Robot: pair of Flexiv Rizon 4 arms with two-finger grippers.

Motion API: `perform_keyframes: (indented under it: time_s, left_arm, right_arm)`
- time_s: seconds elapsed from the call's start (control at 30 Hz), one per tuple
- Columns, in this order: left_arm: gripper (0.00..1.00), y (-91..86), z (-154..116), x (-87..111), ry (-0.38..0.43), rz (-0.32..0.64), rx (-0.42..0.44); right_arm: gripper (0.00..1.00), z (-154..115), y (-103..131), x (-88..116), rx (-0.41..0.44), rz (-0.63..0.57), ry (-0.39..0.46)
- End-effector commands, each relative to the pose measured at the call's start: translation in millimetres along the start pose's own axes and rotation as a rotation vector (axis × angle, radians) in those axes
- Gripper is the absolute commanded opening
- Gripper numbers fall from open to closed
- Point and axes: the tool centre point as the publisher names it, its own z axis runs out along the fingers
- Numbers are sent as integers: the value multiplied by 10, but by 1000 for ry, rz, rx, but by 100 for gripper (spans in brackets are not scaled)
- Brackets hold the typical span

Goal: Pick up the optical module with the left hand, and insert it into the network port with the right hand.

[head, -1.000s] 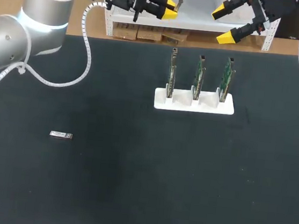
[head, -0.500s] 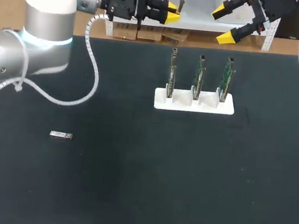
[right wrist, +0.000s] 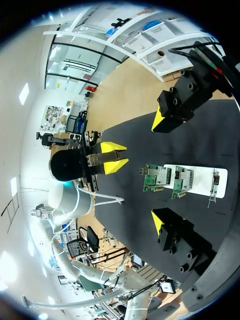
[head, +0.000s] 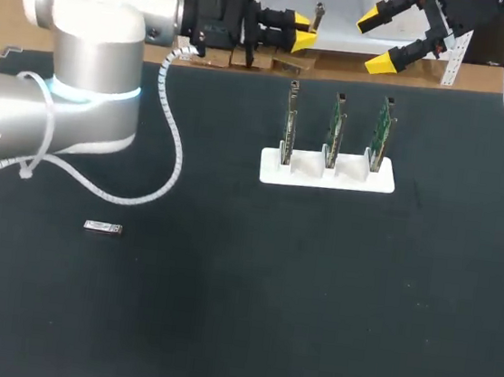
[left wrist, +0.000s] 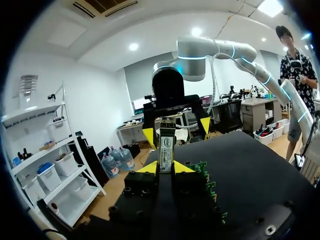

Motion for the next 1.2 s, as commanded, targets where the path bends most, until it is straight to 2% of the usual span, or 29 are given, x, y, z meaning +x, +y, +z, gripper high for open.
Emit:
perform_keyframes:
  time_s: [0.03, 0.4, 0.57, 0.8, 0.97, 1.2]
  left_arm:
    - [0, -70, 63, 5, -12, -1, -181]
    - [0, -84, 219, 22, -26, -9, -156]
    - [0, -89, 266, 36, -57, -27, -137]
    - [0, -63, 318, 87, -89, -39, -50]
    - [0, -58, 308, 112, -75, -37, -21]
    - [0, -33, 359, 130, -99, -48, 34]
  right_arm:
    - [100, -1, 16, -1, 3, 0, 0]
    - [100, -1, 16, -1, 3, 0, 0]
    - [100, -1, 16, -1, 3, 0, 0]
    - [100, -1, 16, -1, 3, 0, 0]
    - [100, -1, 16, -1, 3, 0, 0]
    - [100, -1, 16, -1, 3, 0, 0]
